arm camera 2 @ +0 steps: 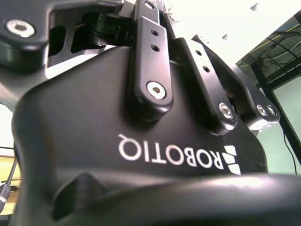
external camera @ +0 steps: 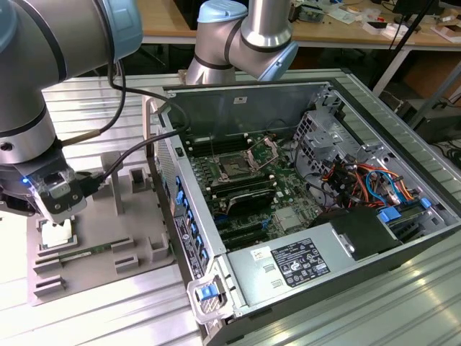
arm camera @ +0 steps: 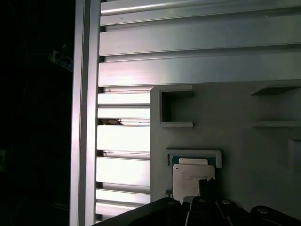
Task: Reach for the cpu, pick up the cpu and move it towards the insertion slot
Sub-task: 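Pick up the cpu and move it towards the insertion slot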
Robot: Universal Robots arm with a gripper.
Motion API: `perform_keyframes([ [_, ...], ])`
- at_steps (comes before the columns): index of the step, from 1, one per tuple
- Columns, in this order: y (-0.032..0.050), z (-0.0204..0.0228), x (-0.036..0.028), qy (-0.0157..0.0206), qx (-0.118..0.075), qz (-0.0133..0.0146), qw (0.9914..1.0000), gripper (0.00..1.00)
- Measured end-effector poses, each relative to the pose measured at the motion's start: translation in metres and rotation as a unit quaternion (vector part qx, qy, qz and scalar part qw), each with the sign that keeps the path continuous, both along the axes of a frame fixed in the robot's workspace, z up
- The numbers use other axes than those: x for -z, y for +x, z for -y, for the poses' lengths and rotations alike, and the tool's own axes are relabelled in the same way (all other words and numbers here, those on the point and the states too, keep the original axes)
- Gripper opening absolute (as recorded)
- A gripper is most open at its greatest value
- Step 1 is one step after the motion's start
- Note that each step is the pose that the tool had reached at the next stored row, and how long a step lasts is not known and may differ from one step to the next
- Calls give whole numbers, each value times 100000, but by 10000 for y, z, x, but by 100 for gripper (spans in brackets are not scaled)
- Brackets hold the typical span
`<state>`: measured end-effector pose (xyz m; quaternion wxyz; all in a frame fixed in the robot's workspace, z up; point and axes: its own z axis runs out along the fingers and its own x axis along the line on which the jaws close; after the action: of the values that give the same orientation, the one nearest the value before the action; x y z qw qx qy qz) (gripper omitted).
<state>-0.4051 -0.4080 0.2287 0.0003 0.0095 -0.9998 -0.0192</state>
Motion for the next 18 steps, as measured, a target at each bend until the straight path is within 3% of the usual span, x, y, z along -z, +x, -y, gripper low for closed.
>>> perform_keyframes([
  [5, -42, 1, 17, -3, -12, -2, 100000, 11],
  [18, -48, 9, 64, -6, 1, -12, 100000, 11],
])
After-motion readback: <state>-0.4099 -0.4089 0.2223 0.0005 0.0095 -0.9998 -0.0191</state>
